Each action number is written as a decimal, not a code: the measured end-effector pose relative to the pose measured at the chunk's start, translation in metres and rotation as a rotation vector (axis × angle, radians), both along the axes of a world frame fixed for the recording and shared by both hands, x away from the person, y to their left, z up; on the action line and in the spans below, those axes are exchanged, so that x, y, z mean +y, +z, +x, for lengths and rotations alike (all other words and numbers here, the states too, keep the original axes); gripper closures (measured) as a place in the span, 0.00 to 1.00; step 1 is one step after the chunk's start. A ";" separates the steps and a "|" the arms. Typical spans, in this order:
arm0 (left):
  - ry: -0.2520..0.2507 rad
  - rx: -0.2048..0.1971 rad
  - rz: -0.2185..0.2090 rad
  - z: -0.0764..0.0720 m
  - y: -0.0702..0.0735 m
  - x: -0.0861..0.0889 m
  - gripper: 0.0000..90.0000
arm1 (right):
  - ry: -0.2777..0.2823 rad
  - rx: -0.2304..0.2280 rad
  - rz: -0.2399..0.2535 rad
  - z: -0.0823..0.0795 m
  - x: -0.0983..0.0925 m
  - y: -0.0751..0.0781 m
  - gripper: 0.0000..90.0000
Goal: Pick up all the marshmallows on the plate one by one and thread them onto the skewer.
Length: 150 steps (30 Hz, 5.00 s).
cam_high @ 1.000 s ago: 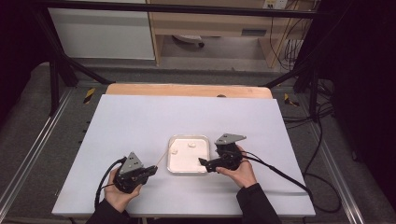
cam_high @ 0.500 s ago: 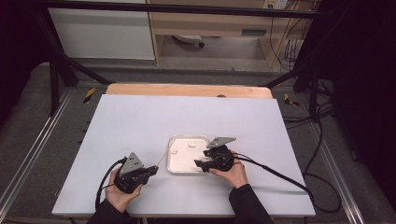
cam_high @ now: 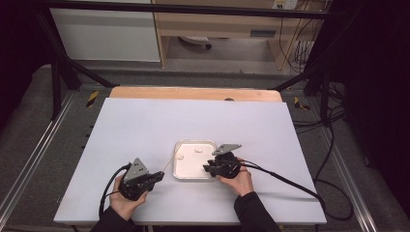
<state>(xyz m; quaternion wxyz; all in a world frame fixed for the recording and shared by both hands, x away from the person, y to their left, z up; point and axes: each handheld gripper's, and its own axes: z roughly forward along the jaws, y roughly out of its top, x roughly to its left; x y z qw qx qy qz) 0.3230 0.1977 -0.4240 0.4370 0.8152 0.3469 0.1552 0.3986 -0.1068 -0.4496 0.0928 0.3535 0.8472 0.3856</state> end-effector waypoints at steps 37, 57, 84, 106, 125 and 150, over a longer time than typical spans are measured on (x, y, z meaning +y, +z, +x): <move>-0.065 -0.072 -0.046 -0.007 -0.002 -0.026 0.98 | 0.005 -0.066 0.460 -0.004 -0.032 0.082 0.88; -0.080 -0.091 -0.038 -0.010 -0.002 -0.031 0.98 | 0.045 -0.032 0.529 0.007 -0.008 0.091 0.88; -0.077 -0.099 -0.029 -0.011 -0.005 -0.032 0.98 | 0.086 0.034 0.558 0.005 -0.001 0.082 0.91; -0.077 -0.092 -0.027 -0.011 -0.007 -0.034 0.99 | 0.128 0.066 0.604 0.002 0.003 0.078 0.92; -0.064 -0.089 -0.021 -0.011 -0.008 -0.036 0.99 | 0.159 0.035 0.597 -0.004 0.004 0.075 0.93; -0.100 -0.130 -0.052 -0.013 -0.005 -0.036 0.99 | 0.123 0.013 0.596 -0.003 -0.008 0.081 0.89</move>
